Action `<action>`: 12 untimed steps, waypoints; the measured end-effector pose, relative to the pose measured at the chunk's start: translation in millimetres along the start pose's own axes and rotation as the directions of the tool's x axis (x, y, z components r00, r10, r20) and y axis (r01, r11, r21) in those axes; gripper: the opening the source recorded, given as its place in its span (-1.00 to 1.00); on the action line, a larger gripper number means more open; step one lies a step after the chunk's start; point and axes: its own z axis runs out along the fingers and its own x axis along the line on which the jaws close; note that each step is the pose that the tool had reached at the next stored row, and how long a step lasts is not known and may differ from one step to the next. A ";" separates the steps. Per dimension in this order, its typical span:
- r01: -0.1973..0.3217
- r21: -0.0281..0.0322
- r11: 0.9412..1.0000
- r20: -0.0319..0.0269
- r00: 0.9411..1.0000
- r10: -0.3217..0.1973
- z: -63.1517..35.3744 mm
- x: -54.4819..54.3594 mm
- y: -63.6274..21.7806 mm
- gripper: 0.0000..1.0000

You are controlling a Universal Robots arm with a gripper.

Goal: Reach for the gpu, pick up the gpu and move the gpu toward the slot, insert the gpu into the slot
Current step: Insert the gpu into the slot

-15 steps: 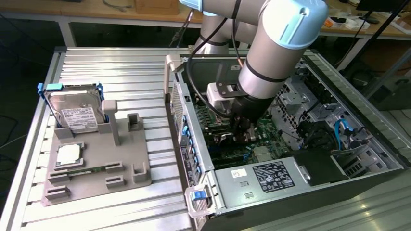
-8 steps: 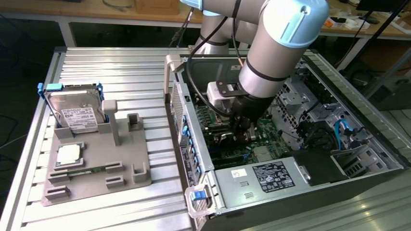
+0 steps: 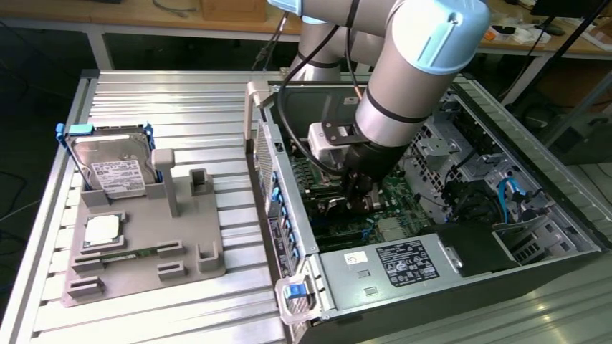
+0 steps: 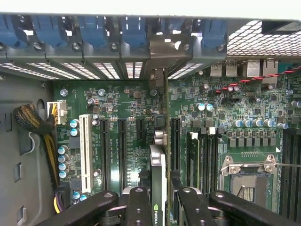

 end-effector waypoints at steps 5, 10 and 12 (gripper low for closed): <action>0.000 0.000 1.000 0.000 1.000 0.000 2.3 0.2 -0.1 -0.47; 0.000 0.001 1.000 0.000 1.000 0.000 4.5 0.4 0.0 -0.47; 0.000 -0.001 1.000 0.001 1.000 0.000 4.7 0.3 0.1 -0.47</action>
